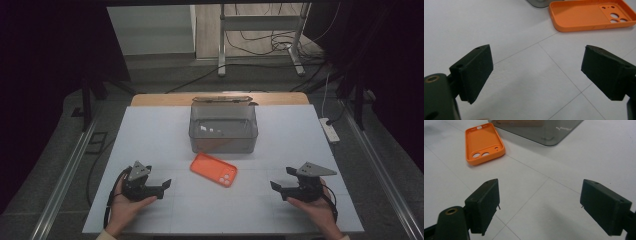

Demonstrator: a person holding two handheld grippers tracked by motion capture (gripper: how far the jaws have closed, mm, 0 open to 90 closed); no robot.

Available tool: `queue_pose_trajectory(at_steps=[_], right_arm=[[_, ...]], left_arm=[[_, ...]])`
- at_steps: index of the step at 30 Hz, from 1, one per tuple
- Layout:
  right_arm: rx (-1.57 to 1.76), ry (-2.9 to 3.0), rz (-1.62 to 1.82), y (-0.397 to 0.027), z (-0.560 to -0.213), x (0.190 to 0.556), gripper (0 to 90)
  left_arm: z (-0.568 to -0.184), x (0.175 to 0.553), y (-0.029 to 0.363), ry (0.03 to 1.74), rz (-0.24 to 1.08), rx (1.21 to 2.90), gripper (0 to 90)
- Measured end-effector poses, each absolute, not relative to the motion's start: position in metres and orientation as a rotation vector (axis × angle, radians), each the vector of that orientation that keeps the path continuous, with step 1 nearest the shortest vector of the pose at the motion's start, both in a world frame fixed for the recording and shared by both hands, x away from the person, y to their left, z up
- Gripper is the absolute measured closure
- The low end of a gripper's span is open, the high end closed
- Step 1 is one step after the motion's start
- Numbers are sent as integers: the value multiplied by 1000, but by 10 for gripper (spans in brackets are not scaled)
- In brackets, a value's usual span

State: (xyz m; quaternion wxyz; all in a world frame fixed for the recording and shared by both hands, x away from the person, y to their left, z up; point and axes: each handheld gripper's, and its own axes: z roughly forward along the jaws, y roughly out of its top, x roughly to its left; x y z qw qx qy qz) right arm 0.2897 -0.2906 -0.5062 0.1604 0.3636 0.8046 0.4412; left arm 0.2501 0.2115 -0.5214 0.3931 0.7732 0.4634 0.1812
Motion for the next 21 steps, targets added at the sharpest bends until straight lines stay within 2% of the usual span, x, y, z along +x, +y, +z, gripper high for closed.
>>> queue_pose_trajectory(at_steps=[21], right_arm=[[1019,2310,1254,-293,-505,285,169]], left_arm=[[-520,250,205,1151,455,1973,103]])
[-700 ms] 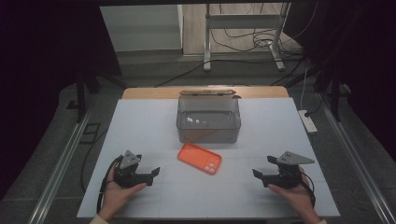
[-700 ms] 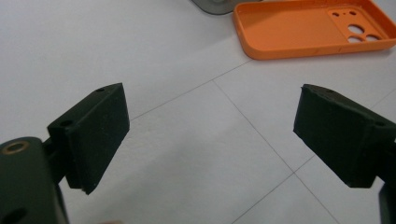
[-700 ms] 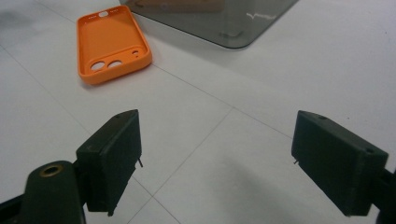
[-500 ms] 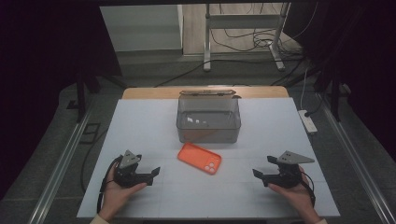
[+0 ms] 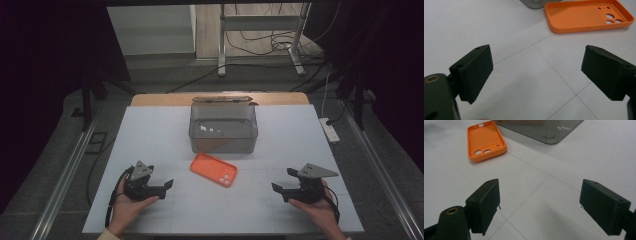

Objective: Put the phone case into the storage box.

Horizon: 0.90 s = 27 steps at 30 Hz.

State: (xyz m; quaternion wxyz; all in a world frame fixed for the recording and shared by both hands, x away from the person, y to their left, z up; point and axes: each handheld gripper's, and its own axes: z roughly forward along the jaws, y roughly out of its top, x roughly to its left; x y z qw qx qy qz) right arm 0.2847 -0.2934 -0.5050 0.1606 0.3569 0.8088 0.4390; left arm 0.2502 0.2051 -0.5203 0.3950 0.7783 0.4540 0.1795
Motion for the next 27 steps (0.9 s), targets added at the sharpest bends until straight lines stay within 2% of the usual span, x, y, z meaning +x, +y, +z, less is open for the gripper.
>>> queue_pose_trajectory(at_steps=[27], right_arm=[[1015,2312,1241,-286,-502,290,176]], left_arm=[[-519,250,204,1128,455,1981,104]])
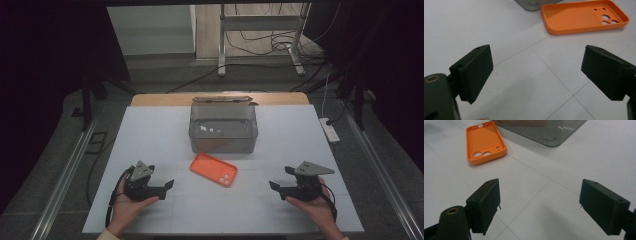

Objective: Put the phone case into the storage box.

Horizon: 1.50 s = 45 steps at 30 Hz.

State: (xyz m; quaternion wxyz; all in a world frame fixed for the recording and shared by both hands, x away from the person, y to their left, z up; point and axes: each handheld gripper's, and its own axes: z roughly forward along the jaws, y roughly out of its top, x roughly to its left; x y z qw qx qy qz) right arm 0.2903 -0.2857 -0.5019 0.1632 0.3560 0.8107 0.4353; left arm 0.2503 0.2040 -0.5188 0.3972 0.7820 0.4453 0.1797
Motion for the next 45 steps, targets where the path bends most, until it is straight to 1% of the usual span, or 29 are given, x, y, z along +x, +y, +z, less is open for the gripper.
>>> queue_pose_trajectory(at_steps=[12,18,45], right_arm=[[1012,2323,1232,-280,-498,295,173],[980,2367,1220,-273,-489,303,179],[929,2439,1160,-244,-454,318,191]], left_arm=[[-519,251,204,1123,477,1988,107],[-519,250,204,1117,467,1985,106],[-519,251,198,1087,475,2019,104]])
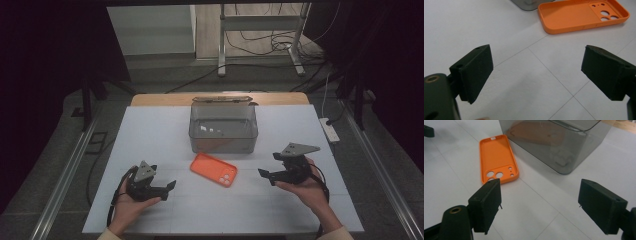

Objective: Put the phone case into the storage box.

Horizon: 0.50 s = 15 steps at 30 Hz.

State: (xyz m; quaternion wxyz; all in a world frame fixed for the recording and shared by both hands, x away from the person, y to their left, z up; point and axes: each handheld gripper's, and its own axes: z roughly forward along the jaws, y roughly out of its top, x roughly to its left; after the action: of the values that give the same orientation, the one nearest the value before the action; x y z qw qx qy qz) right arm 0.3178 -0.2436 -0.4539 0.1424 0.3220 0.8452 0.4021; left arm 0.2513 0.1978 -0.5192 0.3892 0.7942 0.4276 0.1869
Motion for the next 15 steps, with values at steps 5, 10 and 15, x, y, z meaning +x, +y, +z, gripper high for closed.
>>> queue_pose_trajectory(at_steps=[5,10,15], right_arm=[[918,2456,1147,-241,-453,320,193],[910,2466,1144,-237,-451,323,193],[907,2471,1125,-231,-447,324,194]], left_arm=[[-519,251,197,1074,478,2018,102],[-520,252,198,1078,474,2024,102],[-520,252,198,1078,475,2026,103]])
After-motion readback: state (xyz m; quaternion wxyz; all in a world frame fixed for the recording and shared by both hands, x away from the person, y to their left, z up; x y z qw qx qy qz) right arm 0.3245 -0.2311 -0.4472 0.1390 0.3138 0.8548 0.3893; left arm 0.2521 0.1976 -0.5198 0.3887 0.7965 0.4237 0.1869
